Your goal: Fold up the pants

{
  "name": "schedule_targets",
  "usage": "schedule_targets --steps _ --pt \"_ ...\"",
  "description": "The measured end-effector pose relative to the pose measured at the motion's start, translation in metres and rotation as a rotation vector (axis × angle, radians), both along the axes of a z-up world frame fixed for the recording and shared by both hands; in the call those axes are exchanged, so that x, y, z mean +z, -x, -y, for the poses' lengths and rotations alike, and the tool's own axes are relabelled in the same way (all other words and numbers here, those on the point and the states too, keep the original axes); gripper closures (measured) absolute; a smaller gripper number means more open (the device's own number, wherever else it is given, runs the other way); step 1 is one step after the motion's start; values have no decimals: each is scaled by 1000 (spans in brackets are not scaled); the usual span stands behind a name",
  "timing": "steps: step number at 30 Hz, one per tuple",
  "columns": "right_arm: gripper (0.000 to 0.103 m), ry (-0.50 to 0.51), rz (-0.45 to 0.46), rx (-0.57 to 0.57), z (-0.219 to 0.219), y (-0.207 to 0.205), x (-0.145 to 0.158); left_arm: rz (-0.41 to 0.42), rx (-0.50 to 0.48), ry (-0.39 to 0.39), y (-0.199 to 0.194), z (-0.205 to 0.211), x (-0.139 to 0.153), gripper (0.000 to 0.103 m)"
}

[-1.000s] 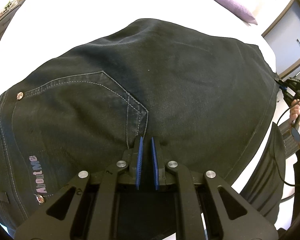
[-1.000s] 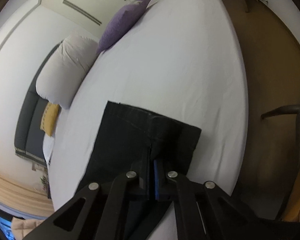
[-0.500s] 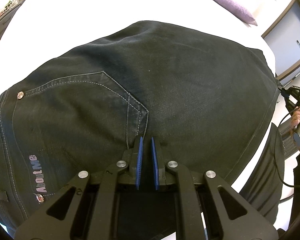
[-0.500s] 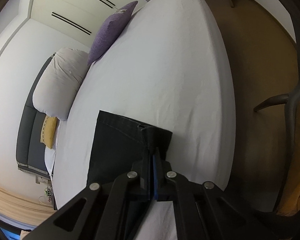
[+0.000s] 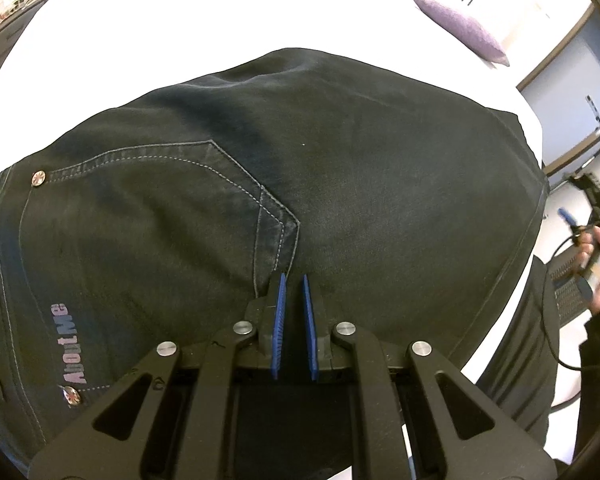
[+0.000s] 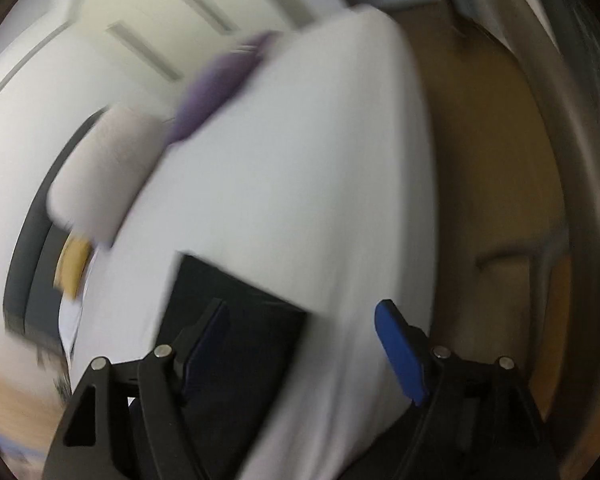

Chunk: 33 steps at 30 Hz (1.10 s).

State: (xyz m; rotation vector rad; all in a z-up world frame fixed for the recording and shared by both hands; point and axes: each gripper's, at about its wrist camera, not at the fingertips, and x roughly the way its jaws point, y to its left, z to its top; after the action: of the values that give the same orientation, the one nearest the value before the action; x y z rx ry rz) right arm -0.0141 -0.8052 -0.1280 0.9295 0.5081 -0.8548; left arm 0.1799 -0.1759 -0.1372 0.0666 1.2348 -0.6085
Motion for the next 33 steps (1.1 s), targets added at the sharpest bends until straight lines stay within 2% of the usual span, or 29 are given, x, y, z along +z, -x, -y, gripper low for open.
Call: schedule_targets --steps 1,3,5,6,9,11,12,14,15,17,19,21,22,23,24,26,29,31,32,33 --pt "32 23 8 92 -10 -15 12 3 4 -2 0 0 0 94" --pt "41 9 21 306 -37 -56 26 15 6 -9 2 0 1 94" --pt "43 -25 39 558 -77 -108 32 15 14 -8 4 -1 1 94" --pt "46 -39 44 634 -92 -126 31 12 16 -5 5 -1 1 94" --pt "47 -143 12 793 -121 -183 13 -6 23 16 5 -4 3 94" --pt "49 -261 -25 819 -119 -209 -17 -12 24 35 5 -9 2 94" --pt "53 -341 -64 816 -112 -221 -42 -14 26 46 4 -11 2 94" --pt "84 -371 -123 762 -95 -228 -70 -22 33 69 3 -16 1 94" --pt "103 -372 -118 737 -81 -228 -79 -23 33 76 3 -19 0 94" --pt "103 -389 -43 667 -47 -221 -89 -27 35 88 1 -23 -1 94" --pt "103 -373 -12 532 -12 -208 -85 -26 37 94 1 -25 -2 94" --pt "100 -254 -54 413 5 -194 -60 -28 44 103 1 -28 -2 94" --pt "83 -204 -67 386 8 -188 -45 -30 49 110 1 -30 -2 94" --pt "74 -183 -47 391 6 -184 -33 -32 54 116 1 -32 -2 94" --pt "68 -179 -8 425 -2 -181 -23 -33 59 123 1 -33 -2 94" --pt "68 -196 63 539 -35 -177 -11 -32 71 134 2 -37 -3 94" --pt "68 -286 129 789 -120 -180 -20 -24 83 136 3 -41 -4 94" --pt "68 -369 125 952 -187 -183 -44 -15 74 121 4 -40 -3 94" --pt "68 -411 96 1005 -210 -185 -59 -12 66 115 6 -39 -3 94" --pt "74 -443 37 1047 -232 -186 -77 -10 57 111 6 -39 -3 94"
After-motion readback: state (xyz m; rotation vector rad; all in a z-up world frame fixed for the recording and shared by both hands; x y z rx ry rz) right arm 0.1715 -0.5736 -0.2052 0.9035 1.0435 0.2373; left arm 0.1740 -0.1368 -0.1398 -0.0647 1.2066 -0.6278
